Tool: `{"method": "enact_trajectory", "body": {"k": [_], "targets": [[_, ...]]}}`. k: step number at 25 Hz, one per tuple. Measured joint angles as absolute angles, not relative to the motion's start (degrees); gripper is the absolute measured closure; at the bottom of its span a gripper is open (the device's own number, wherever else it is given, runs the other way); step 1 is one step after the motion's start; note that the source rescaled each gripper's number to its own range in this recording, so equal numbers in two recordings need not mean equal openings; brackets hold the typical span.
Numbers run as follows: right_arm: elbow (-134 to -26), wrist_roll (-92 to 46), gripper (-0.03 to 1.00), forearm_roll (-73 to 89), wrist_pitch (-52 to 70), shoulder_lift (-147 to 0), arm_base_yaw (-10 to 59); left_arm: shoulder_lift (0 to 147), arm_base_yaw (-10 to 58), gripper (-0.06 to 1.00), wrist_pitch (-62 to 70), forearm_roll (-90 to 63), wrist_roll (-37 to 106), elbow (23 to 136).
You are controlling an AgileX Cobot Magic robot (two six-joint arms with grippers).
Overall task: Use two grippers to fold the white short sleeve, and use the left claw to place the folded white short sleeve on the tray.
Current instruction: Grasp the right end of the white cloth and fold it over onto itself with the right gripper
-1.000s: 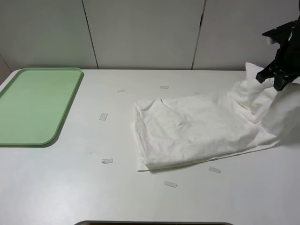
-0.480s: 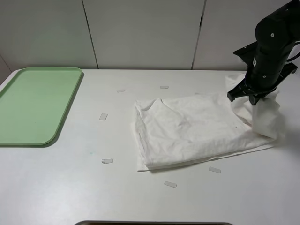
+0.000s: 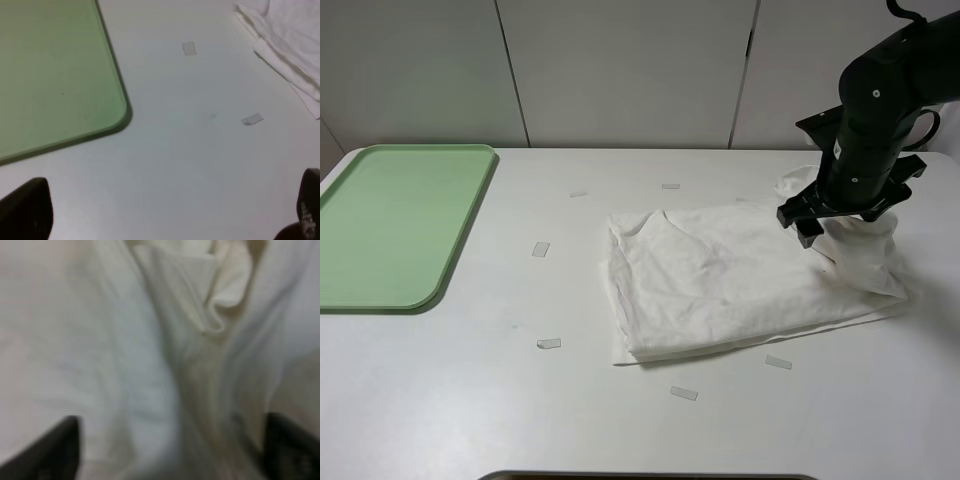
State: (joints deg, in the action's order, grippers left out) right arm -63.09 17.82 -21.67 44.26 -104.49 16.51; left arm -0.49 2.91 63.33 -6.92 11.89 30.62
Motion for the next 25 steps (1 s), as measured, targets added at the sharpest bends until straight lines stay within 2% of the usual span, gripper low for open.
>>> {"method": "enact_trajectory", "body": {"k": [2,5,14,18,25], "targets": [[-63.1,17.8,0.04,-21.6,44.3,-104.5,17.5,-0.5,2.9,-0.03,63.3,-6.9,11.9,30.6],[-63.4,17.8,-0.01,-21.5,44.6,-104.4,19.1,-0.5,2.9,-0.03,63.3,-6.9,11.9,30.6],[-73.7,17.8,-0.03,-27.8,51.6,-99.7,18.8,-0.5,2.9,-0.03,63.3,-6.9,11.9,30.6],[-75.3,17.8,-0.03,-30.2,50.9,-99.5,15.8,-0.5,2.9,-0.03,63.3,-6.9,11.9,30.6],[-75.3,17.1,-0.03,-30.9,46.7,-103.7,5.4,-0.5,2.9,-0.03,63.3,-6.9,11.9,30.6]]}}
